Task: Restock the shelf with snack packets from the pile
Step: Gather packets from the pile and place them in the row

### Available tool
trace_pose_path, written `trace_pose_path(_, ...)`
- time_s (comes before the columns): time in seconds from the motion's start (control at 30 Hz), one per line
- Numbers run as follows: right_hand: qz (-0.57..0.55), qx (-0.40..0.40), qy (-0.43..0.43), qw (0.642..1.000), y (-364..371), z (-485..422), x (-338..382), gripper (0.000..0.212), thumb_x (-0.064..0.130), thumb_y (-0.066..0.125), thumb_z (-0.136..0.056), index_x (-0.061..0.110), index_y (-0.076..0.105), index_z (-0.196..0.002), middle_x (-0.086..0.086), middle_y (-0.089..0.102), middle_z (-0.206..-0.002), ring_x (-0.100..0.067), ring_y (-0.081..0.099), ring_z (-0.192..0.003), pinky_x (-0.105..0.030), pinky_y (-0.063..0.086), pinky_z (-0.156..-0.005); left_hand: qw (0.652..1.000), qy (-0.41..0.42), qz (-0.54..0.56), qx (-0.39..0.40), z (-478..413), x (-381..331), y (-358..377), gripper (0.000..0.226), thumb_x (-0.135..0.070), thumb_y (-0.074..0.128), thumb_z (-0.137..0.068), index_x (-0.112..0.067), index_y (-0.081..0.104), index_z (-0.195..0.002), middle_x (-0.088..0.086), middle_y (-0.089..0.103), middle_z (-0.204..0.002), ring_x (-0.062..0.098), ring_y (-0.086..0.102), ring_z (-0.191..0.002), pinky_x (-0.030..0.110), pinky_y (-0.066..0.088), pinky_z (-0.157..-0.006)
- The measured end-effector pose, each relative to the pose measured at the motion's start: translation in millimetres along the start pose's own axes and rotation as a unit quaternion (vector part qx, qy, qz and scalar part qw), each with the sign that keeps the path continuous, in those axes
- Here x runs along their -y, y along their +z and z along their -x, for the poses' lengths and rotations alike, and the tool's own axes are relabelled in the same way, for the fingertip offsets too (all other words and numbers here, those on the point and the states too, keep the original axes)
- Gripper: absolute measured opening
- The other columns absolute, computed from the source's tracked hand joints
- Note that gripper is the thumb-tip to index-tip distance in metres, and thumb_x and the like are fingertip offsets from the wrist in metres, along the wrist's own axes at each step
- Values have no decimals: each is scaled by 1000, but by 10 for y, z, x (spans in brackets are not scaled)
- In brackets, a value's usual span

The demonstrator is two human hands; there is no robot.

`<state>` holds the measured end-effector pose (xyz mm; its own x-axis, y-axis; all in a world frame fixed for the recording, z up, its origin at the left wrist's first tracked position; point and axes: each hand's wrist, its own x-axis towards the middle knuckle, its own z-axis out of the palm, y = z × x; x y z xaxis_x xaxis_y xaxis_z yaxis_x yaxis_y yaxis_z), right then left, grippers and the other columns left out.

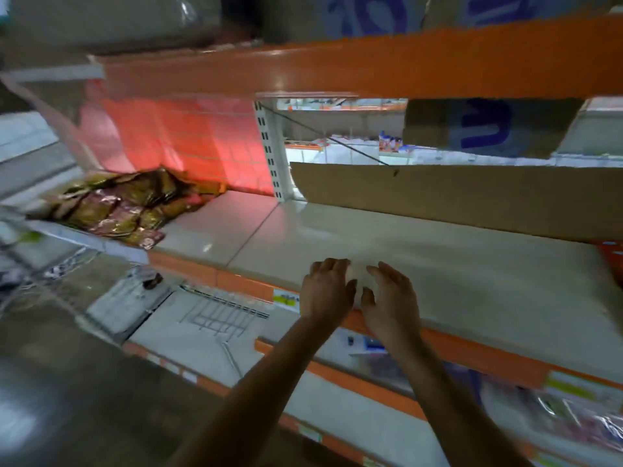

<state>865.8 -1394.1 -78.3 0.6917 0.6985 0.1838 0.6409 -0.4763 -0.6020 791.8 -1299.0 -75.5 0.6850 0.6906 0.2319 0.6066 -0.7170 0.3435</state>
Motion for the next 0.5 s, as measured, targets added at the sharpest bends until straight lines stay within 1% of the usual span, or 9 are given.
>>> trace_pose_path(0.13,-1,4,-26,1000,487,-52,615,43,21,54,-94,17,49,-136,-3,43,-146,-20,34,-136,-30,28,-110,1000,-8,-22,-12,54,688,-265,44,-30,54,-95,-18,49,-136,3,53,-138,25,45,-126,37,40,-102)
trace_pose_path(0.2,-4,11,-42,999,681,-87,858,43,20,54,-94,17,49,-136,-3,45,-145,-19,35,-135,-31,31,-109,999,-18,-29,-28,53,971,-371,43,-28,55,-94,-18,50,-136,4,54,-138,25,46,-126,37,39,-102)
trace_pose_path(0.27,1,24,-57,998,848,-135,1069,42,20,54,-93,16,49,-135,-4,46,-143,-20,37,-134,-32,32,-108,998,-34,-33,-48,46,1229,-475,42,-28,56,-94,-17,51,-134,4,55,-136,26,48,-124,37,40,-101)
trace_pose_path(0.37,11,40,-76,996,1100,-248,1375,43,21,55,-93,15,50,-135,-5,49,-141,-22,40,-133,-34,35,-107,996,-58,-28,-55,3,1585,-604,42,-28,56,-94,-18,51,-135,5,55,-136,26,48,-125,39,41,-102)
trace_pose_path(0.5,19,55,-113,992,1466,-455,1802,38,20,56,-92,14,55,-129,-4,57,-132,-21,48,-125,-33,40,-103,993,-97,-27,-68,-130,2087,-759,40,-28,57,-93,-18,52,-132,5,56,-135,26,49,-124,40,43,-101)
